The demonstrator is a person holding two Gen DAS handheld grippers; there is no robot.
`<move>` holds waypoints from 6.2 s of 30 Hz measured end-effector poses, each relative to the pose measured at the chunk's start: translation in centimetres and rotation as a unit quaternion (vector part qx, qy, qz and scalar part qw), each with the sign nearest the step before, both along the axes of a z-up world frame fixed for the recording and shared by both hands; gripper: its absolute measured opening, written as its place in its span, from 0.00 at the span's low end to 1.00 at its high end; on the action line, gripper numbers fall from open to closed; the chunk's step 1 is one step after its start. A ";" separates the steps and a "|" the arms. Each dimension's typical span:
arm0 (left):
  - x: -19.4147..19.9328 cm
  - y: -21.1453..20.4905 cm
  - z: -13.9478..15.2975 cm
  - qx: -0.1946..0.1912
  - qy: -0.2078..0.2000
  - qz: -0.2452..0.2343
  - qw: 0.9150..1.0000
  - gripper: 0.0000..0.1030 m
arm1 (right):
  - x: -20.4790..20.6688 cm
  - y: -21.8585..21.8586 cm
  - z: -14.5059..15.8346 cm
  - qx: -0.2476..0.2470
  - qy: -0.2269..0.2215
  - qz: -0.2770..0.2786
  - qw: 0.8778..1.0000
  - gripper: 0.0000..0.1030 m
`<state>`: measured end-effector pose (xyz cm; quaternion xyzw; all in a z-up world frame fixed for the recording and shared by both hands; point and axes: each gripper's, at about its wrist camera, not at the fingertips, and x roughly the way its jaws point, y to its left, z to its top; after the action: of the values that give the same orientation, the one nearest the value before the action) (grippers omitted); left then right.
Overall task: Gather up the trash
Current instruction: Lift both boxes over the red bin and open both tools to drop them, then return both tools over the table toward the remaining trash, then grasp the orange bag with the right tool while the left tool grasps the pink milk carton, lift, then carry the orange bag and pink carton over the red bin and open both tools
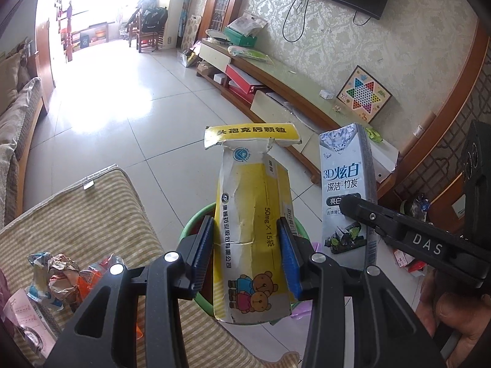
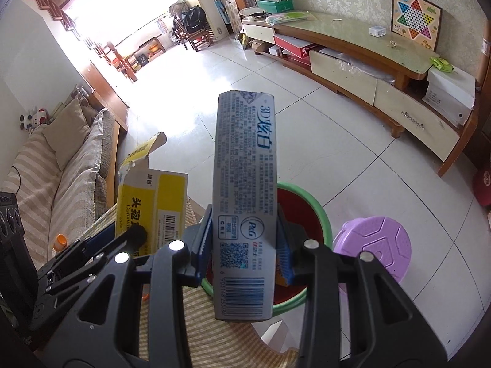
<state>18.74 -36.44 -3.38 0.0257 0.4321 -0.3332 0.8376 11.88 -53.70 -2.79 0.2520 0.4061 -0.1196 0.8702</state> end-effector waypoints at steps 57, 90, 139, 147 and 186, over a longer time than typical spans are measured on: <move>-3.6 30.9 0.9 0.011 -0.005 0.225 0.974 0.92 | 6.9 22.1 -3.7 -0.083 0.031 0.211 0.973 0.95; 4.9 32.3 -12.4 -0.013 0.159 0.280 0.946 0.92 | 11.3 27.4 -14.4 -0.094 0.126 0.261 0.952 0.73; 1.7 32.7 -0.2 -0.022 0.010 0.262 0.965 0.54 | 6.9 26.0 -2.6 -0.090 -0.001 0.269 0.959 0.57; 1.3 29.2 1.8 -0.016 -0.008 0.230 0.973 0.54 | 5.9 22.3 -0.3 -0.085 -0.021 0.235 0.968 0.57; 2.7 4.3 3.1 -0.050 -0.043 0.030 0.997 0.54 | 2.5 0.3 -1.4 -0.059 0.034 -0.007 0.998 0.57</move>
<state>21.41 -32.14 -0.31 -0.0148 0.3788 -0.3277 0.8654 14.39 -53.41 -4.16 0.1990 0.4255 -0.1580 0.8686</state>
